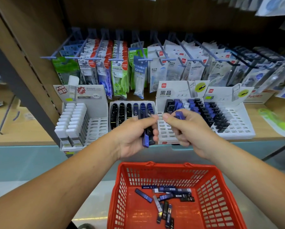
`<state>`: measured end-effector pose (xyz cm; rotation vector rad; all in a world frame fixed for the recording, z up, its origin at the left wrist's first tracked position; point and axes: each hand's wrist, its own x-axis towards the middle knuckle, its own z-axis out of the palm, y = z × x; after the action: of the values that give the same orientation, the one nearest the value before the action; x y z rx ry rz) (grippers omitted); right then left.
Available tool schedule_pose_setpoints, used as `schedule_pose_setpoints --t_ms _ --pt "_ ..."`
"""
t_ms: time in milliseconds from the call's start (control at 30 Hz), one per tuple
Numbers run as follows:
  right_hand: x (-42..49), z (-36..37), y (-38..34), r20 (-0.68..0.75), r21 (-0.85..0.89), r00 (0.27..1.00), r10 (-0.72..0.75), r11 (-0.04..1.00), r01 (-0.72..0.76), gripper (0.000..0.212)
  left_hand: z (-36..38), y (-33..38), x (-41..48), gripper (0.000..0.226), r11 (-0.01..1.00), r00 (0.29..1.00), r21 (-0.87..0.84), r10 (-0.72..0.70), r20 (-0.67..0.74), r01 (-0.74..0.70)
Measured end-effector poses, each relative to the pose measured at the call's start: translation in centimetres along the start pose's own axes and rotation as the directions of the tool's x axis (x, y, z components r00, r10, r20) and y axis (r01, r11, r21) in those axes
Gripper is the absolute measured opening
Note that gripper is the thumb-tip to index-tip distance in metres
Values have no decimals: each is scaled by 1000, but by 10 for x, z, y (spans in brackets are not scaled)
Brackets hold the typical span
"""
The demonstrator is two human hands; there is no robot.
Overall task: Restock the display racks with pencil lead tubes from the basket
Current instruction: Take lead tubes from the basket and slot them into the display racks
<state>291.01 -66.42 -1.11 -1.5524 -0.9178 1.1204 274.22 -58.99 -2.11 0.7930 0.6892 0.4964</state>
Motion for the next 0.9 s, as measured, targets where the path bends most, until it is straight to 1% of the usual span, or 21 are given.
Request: schedule_pose_setpoints --t_ms 67,133,167,233,300,367,400,500,567,600,667,733,833,900 --pt "-7 6 -1 109 -65 992 68 996 -61 39 0 1 4 14 991 994 -110 63 -86 -72" --pt "-16 14 0 203 -112 971 124 988 -102 41 4 1 4 18 976 988 -174 110 -110 -128" --pt "-19 18 1 223 -91 964 143 988 -126 41 7 -1 4 18 973 986 -182 124 -112 -143" --pt "-18 20 4 232 -19 955 185 982 -186 39 11 -3 4 15 973 983 -169 140 -119 -159" --pt "-16 20 7 228 60 947 226 968 -246 26 11 -2 5 11 966 976 -180 162 -142 -187" --pt "-14 18 8 206 148 948 242 950 -274 11 7 3 7 10 946 966 -235 185 -181 -225" --pt "-14 18 8 193 183 950 246 942 -281 10 5 6 8 9 936 960 -251 199 -197 -246" --pt "-16 19 9 227 212 936 269 925 -317 28 5 5 11 9 941 959 -219 223 -174 -258" --pt "-15 22 12 241 240 933 267 915 -323 45 10 0 11 13 961 972 -168 199 -126 -219" --pt "-13 21 15 225 256 937 268 911 -323 48 13 -2 10 14 971 978 -142 177 -106 -191" --pt "-8 19 18 197 256 939 281 910 -326 42 15 -4 9 15 981 983 -98 157 -90 -166" --pt "-4 16 18 181 238 936 300 911 -338 31 14 -4 10 12 979 979 -74 181 -92 -188" --pt "-1 12 20 197 255 931 308 900 -352 29 14 -2 13 11 964 968 -128 218 -125 -234" --pt "-1 10 17 201 260 925 321 893 -367 13 12 1 16 13 948 962 -195 225 -155 -254"
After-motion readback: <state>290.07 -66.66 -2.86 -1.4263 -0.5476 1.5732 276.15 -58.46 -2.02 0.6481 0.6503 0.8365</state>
